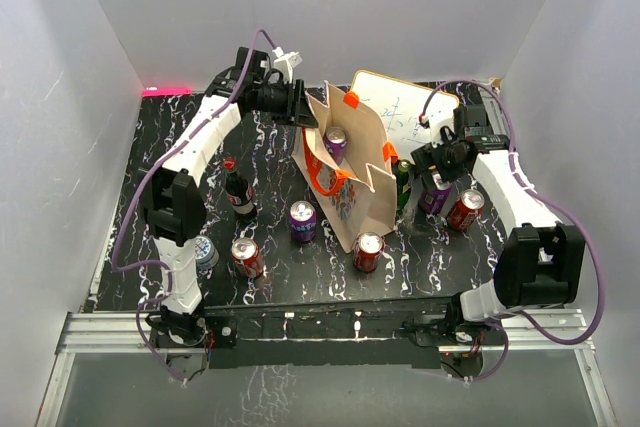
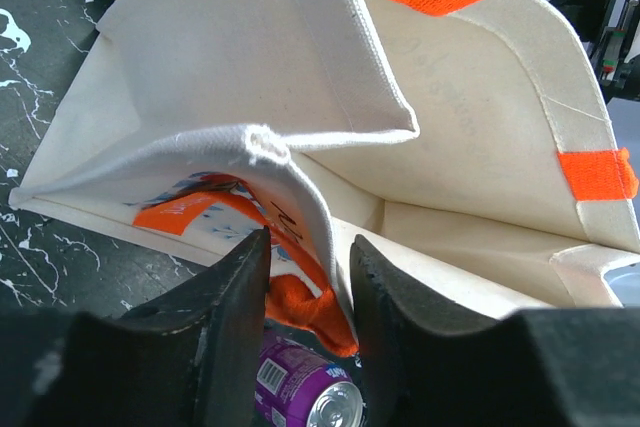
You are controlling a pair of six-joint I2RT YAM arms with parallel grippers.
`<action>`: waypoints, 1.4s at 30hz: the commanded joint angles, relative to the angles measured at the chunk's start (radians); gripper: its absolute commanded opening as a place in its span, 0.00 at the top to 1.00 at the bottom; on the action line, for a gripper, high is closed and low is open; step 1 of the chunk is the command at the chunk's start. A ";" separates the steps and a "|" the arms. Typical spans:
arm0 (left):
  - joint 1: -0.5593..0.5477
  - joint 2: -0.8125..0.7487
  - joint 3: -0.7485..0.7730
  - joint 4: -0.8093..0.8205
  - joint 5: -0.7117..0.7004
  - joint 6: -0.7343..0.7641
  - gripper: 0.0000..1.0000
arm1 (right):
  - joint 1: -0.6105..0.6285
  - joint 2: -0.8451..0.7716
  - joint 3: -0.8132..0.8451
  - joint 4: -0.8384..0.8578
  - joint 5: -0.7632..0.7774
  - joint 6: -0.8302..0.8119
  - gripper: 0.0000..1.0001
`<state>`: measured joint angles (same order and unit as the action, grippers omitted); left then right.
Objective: Place the beverage into the canvas bag
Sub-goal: Pick up the drink from the center of the board.
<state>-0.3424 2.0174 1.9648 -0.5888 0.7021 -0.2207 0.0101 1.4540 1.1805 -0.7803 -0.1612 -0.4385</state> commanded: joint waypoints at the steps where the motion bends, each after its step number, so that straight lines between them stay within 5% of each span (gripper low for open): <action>1: -0.010 -0.050 -0.023 -0.013 -0.019 0.008 0.68 | -0.006 -0.008 -0.022 0.059 0.046 0.007 0.11; 10: -0.023 -0.054 -0.018 -0.007 -0.037 0.019 0.88 | -0.006 0.034 -0.044 0.061 0.002 0.007 0.13; 27: -0.029 -0.067 -0.028 -0.009 -0.059 0.039 0.94 | -0.042 0.086 -0.035 0.074 -0.032 0.031 0.34; 39: -0.029 -0.070 -0.023 -0.044 -0.105 0.062 0.99 | -0.044 0.049 0.222 -0.113 -0.104 0.059 0.89; 42: -0.029 -0.072 -0.024 -0.049 -0.114 0.074 1.00 | -0.044 0.044 0.329 -0.160 -0.105 0.077 0.92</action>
<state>-0.3687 2.0064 1.9457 -0.6064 0.6224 -0.1761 -0.0284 1.5417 1.3235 -0.9253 -0.2298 -0.3893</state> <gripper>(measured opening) 0.136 0.688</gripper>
